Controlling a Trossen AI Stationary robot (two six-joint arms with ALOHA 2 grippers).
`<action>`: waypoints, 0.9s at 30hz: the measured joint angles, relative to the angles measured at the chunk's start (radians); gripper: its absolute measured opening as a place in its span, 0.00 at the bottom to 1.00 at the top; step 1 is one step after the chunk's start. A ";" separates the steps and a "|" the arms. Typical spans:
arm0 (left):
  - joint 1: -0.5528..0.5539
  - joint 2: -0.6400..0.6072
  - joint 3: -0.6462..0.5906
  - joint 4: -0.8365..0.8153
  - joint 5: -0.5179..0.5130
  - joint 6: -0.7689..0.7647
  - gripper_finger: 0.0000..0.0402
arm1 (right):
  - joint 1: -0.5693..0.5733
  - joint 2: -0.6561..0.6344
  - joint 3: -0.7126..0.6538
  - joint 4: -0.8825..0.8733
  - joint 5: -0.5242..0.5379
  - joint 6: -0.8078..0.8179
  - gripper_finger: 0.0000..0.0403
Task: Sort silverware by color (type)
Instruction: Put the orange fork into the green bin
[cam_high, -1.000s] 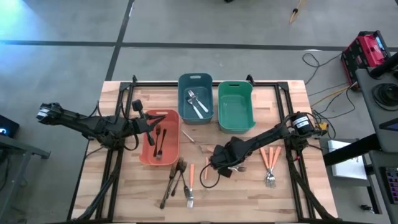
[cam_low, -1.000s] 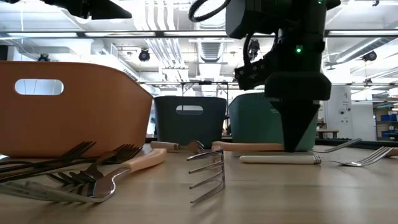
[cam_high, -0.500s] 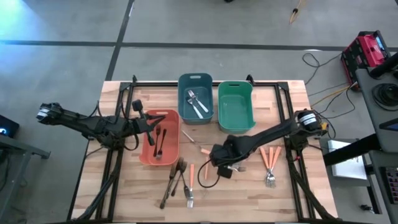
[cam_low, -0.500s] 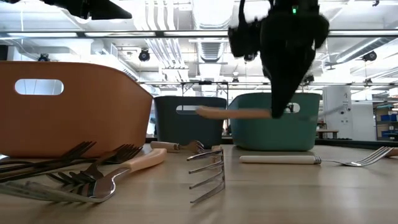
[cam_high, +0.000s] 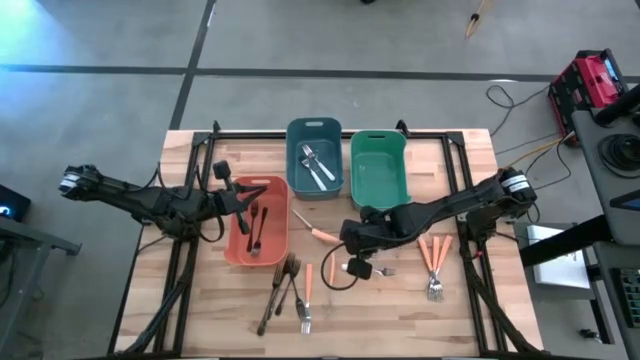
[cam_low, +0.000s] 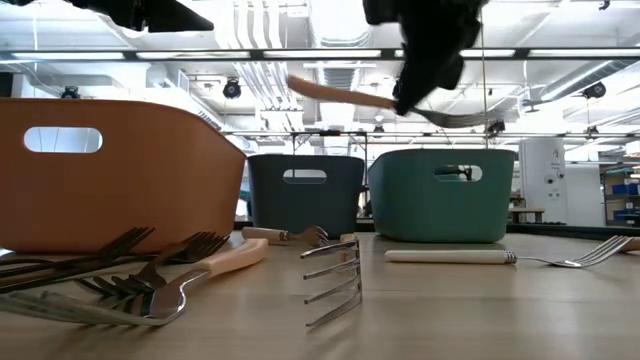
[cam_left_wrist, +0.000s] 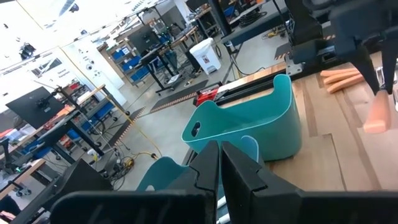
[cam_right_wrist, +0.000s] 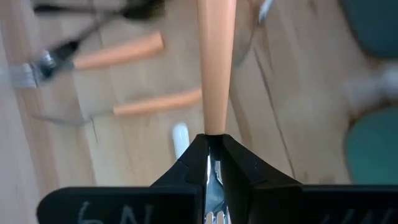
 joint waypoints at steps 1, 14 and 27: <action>0.000 0.000 0.000 -0.001 0.000 0.000 0.00 | -0.005 -0.003 0.000 0.021 0.002 -0.014 0.04; 0.000 0.008 0.000 0.002 0.000 0.000 0.00 | -0.053 -0.003 0.000 0.103 0.004 -0.109 0.04; 0.000 0.008 0.000 0.002 -0.001 0.008 0.00 | -0.171 -0.003 0.109 0.194 0.057 -0.105 0.04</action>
